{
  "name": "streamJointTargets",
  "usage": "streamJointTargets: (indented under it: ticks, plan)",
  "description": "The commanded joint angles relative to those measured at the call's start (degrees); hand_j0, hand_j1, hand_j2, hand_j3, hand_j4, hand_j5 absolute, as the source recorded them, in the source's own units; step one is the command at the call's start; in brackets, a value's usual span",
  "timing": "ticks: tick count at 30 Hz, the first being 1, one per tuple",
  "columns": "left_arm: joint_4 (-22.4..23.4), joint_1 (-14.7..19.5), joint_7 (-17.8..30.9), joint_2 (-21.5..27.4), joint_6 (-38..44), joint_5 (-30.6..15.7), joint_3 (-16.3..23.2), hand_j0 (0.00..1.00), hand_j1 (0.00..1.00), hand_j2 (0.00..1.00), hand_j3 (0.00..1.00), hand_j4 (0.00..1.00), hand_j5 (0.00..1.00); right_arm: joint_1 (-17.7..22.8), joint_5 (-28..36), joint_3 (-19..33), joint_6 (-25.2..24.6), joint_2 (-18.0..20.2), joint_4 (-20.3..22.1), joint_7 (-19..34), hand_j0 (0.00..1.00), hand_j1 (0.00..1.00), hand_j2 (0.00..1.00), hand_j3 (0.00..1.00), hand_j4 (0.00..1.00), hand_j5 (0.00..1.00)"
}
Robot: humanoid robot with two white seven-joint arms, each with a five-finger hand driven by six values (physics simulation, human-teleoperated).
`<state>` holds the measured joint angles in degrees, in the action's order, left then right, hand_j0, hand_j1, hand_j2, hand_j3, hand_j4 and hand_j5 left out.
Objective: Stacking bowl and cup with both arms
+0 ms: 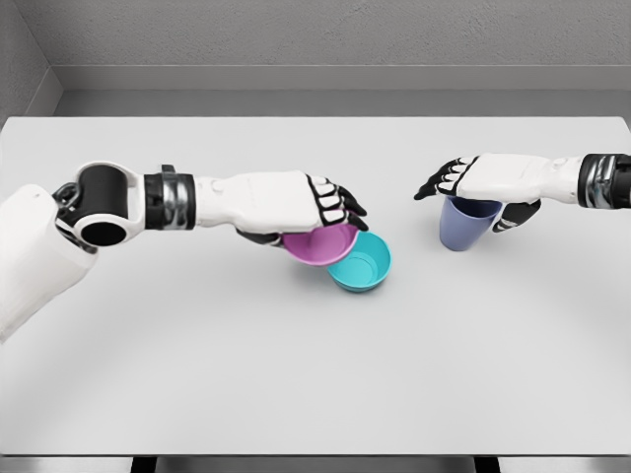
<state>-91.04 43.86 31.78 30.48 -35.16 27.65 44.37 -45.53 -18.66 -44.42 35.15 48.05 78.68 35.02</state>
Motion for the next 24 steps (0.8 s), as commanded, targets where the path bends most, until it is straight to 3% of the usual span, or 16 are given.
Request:
streamJointTargets:
  ticks: [1,16,24]
  plan:
    - [-0.28,0.09,0.92,-1.04,0.16,-0.32,0.19,0.63,0.63,0.63,0.63,0.63,0.63,0.00,0.29,0.13,-0.15,0.03,-0.02,-0.02,1.00,1.00,1.00,1.00,1.00,1.00]
    - [0.34,1.67,3.20,-6.49,0.16,1.53,0.37,0.63,0.63,0.63,0.63,0.63,0.63,0.00,0.29,0.13,-0.15,0.11,-0.46,-0.02,1.00,1.00,1.00,1.00,1.00,1.00]
    - [2.36,2.37,3.20,-6.75,0.16,1.79,1.16,0.63,0.63,0.63,0.63,0.63,0.63,0.00,0.29,0.13,-0.15,0.11,-0.46,-0.02,1.00,1.00,1.00,1.00,1.00,1.00]
